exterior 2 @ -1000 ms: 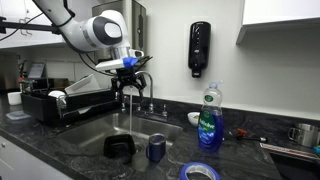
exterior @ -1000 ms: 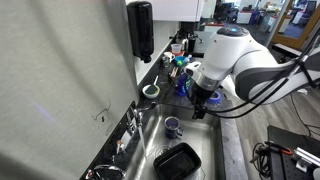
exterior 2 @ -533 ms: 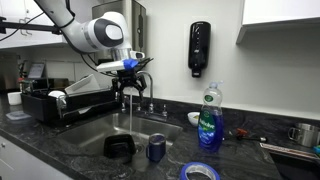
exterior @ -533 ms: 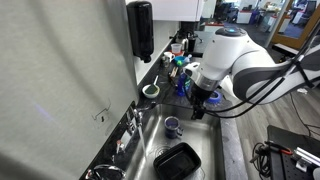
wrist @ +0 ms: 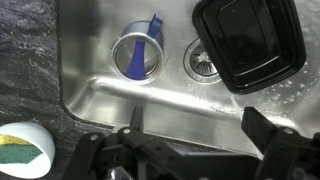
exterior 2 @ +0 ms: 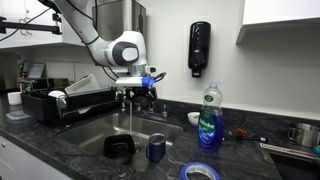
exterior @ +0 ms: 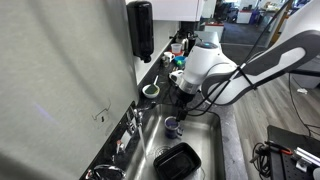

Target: Turn the right tap lever to the right

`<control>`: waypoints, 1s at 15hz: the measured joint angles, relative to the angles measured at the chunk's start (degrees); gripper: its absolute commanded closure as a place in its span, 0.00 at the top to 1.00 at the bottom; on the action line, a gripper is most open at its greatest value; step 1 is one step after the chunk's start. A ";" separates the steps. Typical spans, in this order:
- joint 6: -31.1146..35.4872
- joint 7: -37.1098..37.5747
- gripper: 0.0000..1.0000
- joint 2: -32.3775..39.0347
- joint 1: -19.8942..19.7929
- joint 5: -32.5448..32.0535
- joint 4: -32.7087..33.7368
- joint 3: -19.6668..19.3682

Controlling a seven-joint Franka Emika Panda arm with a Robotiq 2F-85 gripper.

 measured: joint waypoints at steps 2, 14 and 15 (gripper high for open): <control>0.11 -2.99 1.00 3.83 -1.81 1.18 3.95 1.51; -0.14 -10.49 1.00 17.76 -5.92 1.51 22.66 7.54; -0.14 -10.61 1.00 18.48 -5.91 1.13 23.54 7.54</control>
